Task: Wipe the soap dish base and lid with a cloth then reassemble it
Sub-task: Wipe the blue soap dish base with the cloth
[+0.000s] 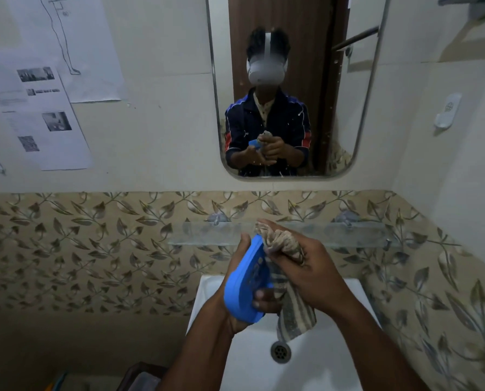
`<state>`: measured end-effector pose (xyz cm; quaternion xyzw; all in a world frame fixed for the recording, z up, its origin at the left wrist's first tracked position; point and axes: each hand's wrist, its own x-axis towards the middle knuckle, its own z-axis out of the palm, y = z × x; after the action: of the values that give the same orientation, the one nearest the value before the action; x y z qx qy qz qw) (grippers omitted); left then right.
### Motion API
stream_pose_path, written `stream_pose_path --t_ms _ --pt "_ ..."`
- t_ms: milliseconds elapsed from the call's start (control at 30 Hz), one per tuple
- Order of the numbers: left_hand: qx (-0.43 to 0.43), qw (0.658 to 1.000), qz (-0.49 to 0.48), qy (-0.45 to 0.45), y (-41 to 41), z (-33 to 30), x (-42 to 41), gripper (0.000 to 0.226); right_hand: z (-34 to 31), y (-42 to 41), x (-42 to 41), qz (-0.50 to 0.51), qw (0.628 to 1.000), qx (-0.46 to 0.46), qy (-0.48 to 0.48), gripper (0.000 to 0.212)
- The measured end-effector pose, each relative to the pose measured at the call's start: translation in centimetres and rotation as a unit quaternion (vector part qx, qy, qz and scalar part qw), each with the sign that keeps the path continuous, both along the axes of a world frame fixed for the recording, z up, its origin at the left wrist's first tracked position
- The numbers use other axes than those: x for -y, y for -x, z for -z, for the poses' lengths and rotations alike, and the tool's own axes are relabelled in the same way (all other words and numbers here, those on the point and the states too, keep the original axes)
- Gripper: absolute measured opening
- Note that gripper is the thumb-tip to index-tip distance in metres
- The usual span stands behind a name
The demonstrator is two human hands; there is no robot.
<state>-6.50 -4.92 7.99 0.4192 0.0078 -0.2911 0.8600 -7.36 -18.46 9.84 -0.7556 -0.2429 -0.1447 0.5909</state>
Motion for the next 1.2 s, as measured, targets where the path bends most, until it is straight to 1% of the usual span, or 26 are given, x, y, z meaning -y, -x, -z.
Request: stream_pose_path --t_ms 33,67,100,167,233,267,300,333,400,433,467,500,567,633,700,733,800,900,967,1000,1067,1100,1133,1167,1200 --pt "0.013 0.999 0.035 0.032 -0.3 0.0 -0.4 0.085 0.2 -0.1 0.3 0.005 1.0 0.002 0.004 0.044" --pt "0.041 0.996 0.07 0.044 -0.4 -0.1 -0.9 0.079 0.4 -0.3 0.6 0.012 1.0 0.003 0.007 0.045" --pt "0.068 0.994 0.085 0.03 -0.6 -0.1 -1.1 0.074 0.5 -0.5 0.8 0.02 1.0 0.0 0.004 0.045" --pt "0.085 0.992 0.09 -0.009 -0.7 -0.5 -1.6 0.074 0.5 -0.7 1.3 0.041 0.999 -0.006 -0.011 0.043" --pt "0.1 0.99 0.092 -0.031 -0.5 -1.2 -2.4 0.071 0.6 -1.1 1.8 0.087 0.996 -0.002 -0.015 0.042" --pt "0.122 0.988 0.071 -0.068 -0.6 -1.6 -2.6 0.065 0.7 -1.3 2.0 0.115 0.993 0.004 -0.008 0.042" --pt "0.154 0.979 0.038 -0.125 -0.6 -1.9 -2.8 0.057 0.7 -1.4 2.2 0.139 0.99 0.012 0.004 0.041" --pt "0.199 0.961 0.001 -0.19 -0.5 -2.3 -2.8 0.047 0.7 -1.5 2.3 0.156 0.987 0.02 0.021 0.041" --pt "0.303 0.901 -0.055 -0.304 -0.7 -2.7 -2.4 0.026 0.5 -1.3 2.1 0.165 0.985 0.028 0.051 0.04" --pt "0.347 0.867 -0.079 -0.349 -0.8 -2.8 -2.2 0.021 0.3 -1.2 1.8 0.162 0.984 0.03 0.062 0.04" --pt "0.377 0.837 -0.101 -0.384 -0.8 -2.9 -2.0 0.022 0.0 -1.0 1.6 0.158 0.984 0.038 0.075 0.042" --pt "0.395 0.815 -0.115 -0.408 -0.8 -2.9 -1.8 0.025 -0.3 -0.9 1.5 0.154 0.982 0.051 0.095 0.044" --pt "0.419 0.785 -0.11 -0.444 -0.7 -2.8 -1.8 0.029 -0.9 -0.8 1.7 0.14 0.973 0.081 0.165 0.05" --pt "0.436 0.765 -0.088 -0.466 -0.8 -2.6 -2.0 0.026 -1.3 -0.8 2.0 0.111 0.96 0.099 0.239 0.063" --pt "0.454 0.748 -0.088 -0.476 -0.9 -2.6 -2.2 0.022 -1.5 -0.8 2.2 0.078 0.958 0.092 0.261 0.073" --pt "0.459 0.743 -0.096 -0.477 -1.0 -2.5 -2.2 0.022 -1.6 -0.7 2.3 0.068 0.963 0.084 0.247 0.073" --pt "0.454 0.759 -0.112 -0.454 -0.8 -2.3 -2.0 0.022 -1.6 -0.3 2.5 0.073 0.976 0.07 0.192 0.065" --pt "0.423 0.797 -0.154 -0.403 -0.4 -1.7 -1.5 0.024 -1.1 0.5 2.0 0.143 0.978 0.064 0.139 0.057" --pt "0.389 0.825 -0.191 -0.363 -0.3 -1.1 -1.1 0.025 -0.5 0.8 1.5 0.198 0.97 0.057 0.131 0.053" --pt "0.376 0.83 -0.209 -0.356 -0.4 -0.8 -0.9 0.025 -0.3 0.9 1.4 0.22 0.965 0.052 0.136 0.05" --pt "0.38 0.822 -0.212 -0.366 -0.4 -0.5 -1.0 0.024 -0.2 1.1 1.2 0.242 0.954 0.052 0.167 0.046" --pt "0.401 0.813 -0.189 -0.378 -0.4 -0.5 -1.2 0.022 -0.3 1.2 1.1 0.232 0.95 0.068 0.198 0.045" --pt "0.428 0.8 -0.156 -0.391 -0.4 -0.7 -1.4 0.02 -0.4 1.2 1.1 0.205 0.945 0.087 0.24 0.048" --pt "0.449 0.788 -0.13 -0.4 -0.3 -0.8 -1.6 0.02 -0.5 1.1 1.1 0.172 0.938 0.109 0.281 0.057" --pt "0.463 0.78 -0.122 -0.404 -0.4 -0.9 -1.7 0.022 -0.6 0.8 1.1 0.148 0.934 0.124 0.3 0.064"
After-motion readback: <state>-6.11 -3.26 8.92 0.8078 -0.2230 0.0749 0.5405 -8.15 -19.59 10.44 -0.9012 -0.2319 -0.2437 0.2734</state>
